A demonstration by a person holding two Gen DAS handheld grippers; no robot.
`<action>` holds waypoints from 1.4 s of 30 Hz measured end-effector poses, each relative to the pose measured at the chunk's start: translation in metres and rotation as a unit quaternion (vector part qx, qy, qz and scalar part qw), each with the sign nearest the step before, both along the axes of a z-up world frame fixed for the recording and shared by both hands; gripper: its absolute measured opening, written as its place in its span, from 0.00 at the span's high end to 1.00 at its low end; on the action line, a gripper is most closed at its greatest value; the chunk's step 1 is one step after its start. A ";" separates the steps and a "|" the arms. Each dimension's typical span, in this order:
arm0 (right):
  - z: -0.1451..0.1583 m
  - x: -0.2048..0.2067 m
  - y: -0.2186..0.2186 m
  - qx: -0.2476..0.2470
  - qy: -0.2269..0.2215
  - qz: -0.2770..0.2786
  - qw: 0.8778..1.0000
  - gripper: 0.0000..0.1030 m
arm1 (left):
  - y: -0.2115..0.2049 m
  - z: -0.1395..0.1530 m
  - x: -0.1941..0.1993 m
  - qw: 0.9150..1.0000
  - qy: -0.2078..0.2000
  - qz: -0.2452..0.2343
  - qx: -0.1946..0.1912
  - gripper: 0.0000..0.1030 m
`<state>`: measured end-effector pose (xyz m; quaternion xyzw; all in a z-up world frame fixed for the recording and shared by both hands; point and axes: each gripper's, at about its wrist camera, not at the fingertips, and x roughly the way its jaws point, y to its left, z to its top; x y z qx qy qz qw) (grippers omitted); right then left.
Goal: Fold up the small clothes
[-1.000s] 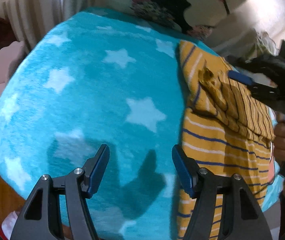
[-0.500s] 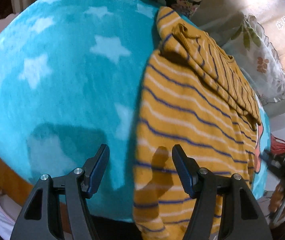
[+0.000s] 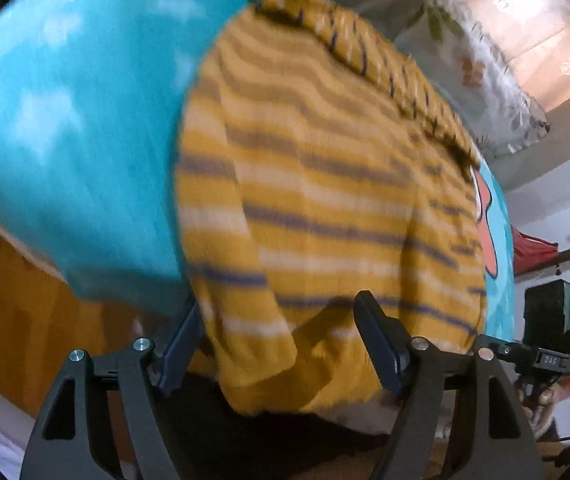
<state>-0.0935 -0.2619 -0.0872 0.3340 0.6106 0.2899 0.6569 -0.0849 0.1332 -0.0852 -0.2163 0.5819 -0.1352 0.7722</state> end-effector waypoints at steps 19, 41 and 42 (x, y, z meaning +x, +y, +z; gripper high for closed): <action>0.021 0.001 0.007 0.026 -0.030 0.050 0.998 0.91 | 0.012 0.047 -0.020 0.998 -0.008 0.053 0.019 0.90; 0.037 0.280 -0.029 0.013 -0.071 -0.159 0.985 0.87 | -0.045 0.074 0.314 0.995 -0.083 0.001 0.062 0.84; 0.029 0.289 -0.030 -0.001 -0.060 -0.169 0.984 0.86 | -0.045 0.069 0.325 0.996 -0.074 0.000 0.050 0.83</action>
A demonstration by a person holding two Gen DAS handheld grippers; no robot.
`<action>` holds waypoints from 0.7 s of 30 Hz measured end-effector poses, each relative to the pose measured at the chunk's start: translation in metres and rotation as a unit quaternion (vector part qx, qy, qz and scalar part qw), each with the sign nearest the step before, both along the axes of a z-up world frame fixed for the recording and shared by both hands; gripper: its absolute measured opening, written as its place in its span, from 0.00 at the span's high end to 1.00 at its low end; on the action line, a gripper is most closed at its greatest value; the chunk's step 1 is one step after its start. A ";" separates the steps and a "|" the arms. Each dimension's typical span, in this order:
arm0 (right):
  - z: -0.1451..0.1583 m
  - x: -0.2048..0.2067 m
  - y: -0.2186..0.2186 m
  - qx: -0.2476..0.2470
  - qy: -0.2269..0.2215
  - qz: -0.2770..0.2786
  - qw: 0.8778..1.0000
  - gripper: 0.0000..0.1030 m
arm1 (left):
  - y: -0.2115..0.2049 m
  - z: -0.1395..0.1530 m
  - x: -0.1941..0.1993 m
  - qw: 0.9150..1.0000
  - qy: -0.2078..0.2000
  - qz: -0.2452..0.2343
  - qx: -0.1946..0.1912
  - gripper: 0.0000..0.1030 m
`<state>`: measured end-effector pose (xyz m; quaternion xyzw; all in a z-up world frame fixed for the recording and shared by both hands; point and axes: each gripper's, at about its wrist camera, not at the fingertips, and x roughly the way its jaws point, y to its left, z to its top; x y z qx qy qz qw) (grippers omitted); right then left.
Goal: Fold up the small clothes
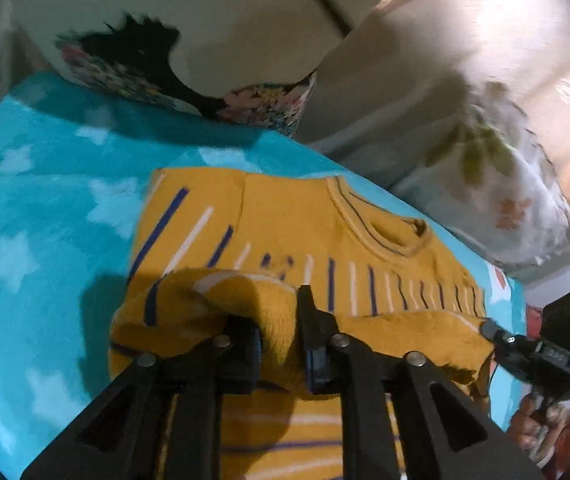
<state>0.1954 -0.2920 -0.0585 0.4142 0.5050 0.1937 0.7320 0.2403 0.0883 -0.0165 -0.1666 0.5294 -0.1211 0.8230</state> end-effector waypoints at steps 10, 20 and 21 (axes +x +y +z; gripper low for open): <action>-0.021 0.015 -0.047 0.114 0.013 -0.122 0.986 0.43 | 0.015 -0.009 0.027 0.994 0.025 0.000 -0.106 0.51; 0.044 -0.004 0.010 -0.171 -0.057 0.026 0.983 0.41 | 0.038 -0.004 0.029 0.988 0.026 0.030 -0.147 0.44; 0.046 -0.010 0.030 -0.219 -0.068 0.058 0.971 0.41 | 0.044 -0.002 0.029 0.988 0.023 0.039 -0.148 0.44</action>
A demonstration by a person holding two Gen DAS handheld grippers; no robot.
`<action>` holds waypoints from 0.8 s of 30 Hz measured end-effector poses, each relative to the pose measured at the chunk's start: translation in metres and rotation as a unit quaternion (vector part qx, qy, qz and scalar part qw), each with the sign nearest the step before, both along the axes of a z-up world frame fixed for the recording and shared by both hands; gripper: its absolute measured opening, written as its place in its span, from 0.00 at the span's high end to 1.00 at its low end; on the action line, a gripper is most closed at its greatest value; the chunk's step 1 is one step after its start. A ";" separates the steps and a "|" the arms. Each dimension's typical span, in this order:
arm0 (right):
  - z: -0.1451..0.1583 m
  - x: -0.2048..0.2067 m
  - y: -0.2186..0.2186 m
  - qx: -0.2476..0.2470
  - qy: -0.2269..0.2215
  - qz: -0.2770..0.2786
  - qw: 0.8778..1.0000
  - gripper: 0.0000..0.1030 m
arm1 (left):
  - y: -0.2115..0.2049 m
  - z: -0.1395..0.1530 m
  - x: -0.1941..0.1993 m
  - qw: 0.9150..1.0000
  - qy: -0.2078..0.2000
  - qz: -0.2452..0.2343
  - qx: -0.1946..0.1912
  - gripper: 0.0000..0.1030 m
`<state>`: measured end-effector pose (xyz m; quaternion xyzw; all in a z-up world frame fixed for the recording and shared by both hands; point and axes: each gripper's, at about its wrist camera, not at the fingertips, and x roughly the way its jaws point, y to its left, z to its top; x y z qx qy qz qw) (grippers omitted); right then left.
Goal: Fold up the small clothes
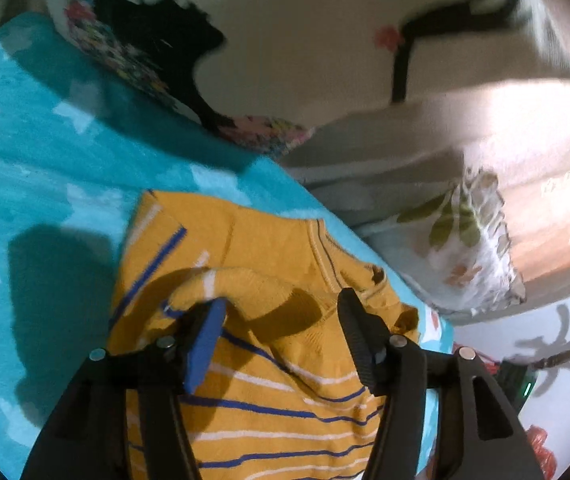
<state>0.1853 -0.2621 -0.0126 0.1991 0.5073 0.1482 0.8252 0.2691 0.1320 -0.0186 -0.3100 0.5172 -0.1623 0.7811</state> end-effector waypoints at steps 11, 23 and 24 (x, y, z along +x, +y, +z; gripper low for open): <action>-0.041 0.007 0.004 -0.221 0.004 -0.015 0.975 0.53 | -0.006 0.025 -0.030 0.989 -0.055 -0.041 0.128 0.35; -0.043 0.052 -0.063 -0.115 0.063 -0.148 0.980 0.45 | -0.009 -0.038 0.033 0.977 0.026 -0.001 0.212 0.35; -0.039 0.047 -0.065 -0.114 0.060 -0.151 0.980 0.45 | -0.003 -0.039 0.034 0.980 0.031 0.006 0.196 0.35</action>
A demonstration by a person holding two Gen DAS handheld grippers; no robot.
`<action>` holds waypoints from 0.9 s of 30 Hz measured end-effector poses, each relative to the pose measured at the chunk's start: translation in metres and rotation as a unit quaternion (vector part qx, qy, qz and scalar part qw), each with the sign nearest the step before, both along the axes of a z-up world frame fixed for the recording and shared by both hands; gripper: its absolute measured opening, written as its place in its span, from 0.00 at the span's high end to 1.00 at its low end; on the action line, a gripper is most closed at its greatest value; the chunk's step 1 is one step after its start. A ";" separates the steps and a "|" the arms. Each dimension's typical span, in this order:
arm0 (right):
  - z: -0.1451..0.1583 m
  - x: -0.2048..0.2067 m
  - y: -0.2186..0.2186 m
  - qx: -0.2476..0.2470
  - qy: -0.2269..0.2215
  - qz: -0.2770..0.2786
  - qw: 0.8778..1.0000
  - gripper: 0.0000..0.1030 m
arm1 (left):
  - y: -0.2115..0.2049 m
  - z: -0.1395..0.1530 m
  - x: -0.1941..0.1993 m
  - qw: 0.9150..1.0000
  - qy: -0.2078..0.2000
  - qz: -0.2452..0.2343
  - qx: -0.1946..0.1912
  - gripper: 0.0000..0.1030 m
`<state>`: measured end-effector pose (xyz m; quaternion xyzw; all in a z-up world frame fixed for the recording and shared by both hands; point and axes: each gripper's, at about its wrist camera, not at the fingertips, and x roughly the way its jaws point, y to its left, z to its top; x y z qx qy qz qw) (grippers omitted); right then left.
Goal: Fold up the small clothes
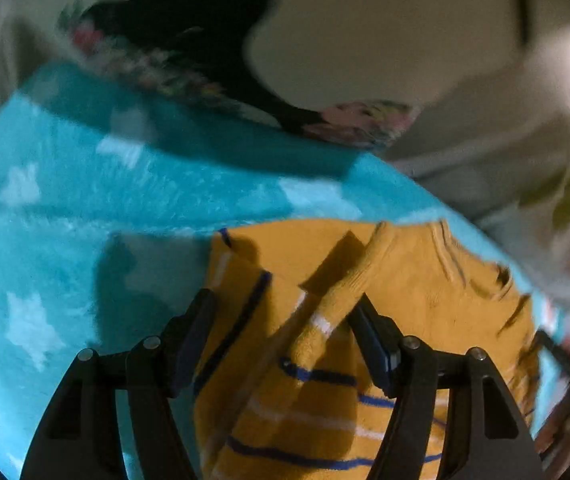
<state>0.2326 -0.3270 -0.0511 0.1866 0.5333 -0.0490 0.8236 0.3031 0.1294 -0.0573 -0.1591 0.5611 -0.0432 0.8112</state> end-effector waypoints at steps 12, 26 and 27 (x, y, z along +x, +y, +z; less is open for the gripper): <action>0.021 -0.135 0.024 0.024 -0.017 0.079 0.996 0.45 | 0.049 0.030 -0.066 0.999 -0.007 0.018 -0.036 0.34; -0.001 -0.153 -0.053 0.059 0.017 -0.045 0.997 0.79 | 0.057 0.046 -0.177 0.997 -0.011 0.063 0.031 0.34; 0.010 -0.155 -0.056 0.053 0.003 -0.049 0.997 0.79 | 0.055 0.048 -0.186 0.997 -0.013 0.067 0.035 0.34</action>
